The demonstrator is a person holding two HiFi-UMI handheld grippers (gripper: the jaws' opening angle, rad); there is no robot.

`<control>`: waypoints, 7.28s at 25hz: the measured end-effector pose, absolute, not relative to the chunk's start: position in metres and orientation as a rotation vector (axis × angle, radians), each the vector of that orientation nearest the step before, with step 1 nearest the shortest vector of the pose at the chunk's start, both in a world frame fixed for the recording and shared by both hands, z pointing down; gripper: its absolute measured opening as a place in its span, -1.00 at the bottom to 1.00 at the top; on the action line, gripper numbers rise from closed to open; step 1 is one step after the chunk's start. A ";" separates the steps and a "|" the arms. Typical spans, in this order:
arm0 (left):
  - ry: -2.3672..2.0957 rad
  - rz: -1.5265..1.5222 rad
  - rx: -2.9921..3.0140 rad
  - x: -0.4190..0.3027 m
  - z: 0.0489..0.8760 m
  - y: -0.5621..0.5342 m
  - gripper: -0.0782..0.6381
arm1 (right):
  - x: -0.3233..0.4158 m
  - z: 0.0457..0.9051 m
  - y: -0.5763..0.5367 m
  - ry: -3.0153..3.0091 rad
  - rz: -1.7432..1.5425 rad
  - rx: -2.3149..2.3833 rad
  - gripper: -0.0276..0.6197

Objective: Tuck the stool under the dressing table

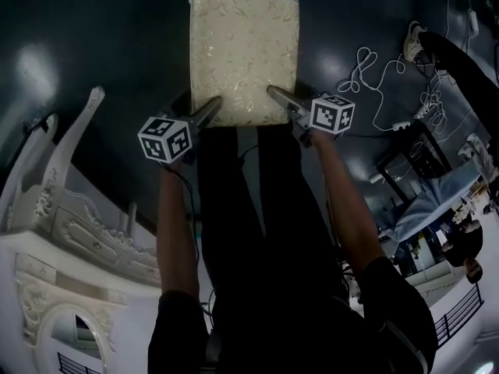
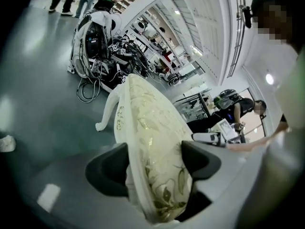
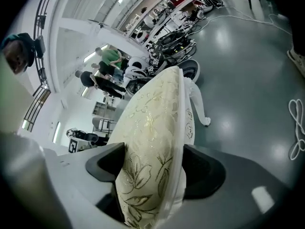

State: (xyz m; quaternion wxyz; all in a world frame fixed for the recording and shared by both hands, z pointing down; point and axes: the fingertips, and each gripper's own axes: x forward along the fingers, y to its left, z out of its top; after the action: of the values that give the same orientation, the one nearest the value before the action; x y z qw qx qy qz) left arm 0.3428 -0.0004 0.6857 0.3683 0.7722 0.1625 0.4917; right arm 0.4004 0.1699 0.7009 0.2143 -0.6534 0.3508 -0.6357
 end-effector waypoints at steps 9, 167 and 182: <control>0.177 1.110 2.077 0.293 0.618 0.009 0.19 | 0.383 0.644 0.163 1.275 -1.775 -1.742 0.25; -1.403 0.002 1.542 -0.430 0.637 0.058 -0.44 | -0.204 0.658 -0.079 3.052 -1.617 -1.210 0.14; -1.793 0.116 1.594 -0.410 0.599 0.115 -0.76 | -0.150 0.603 -0.017 3.031 -1.184 -1.490 -0.93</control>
State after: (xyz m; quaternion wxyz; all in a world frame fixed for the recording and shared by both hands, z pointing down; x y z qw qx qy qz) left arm -0.4096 0.1146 0.5988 0.3616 0.6187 -0.6960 0.0451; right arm -0.1501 -0.0169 0.6026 -0.2169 -0.4064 0.8268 -0.3229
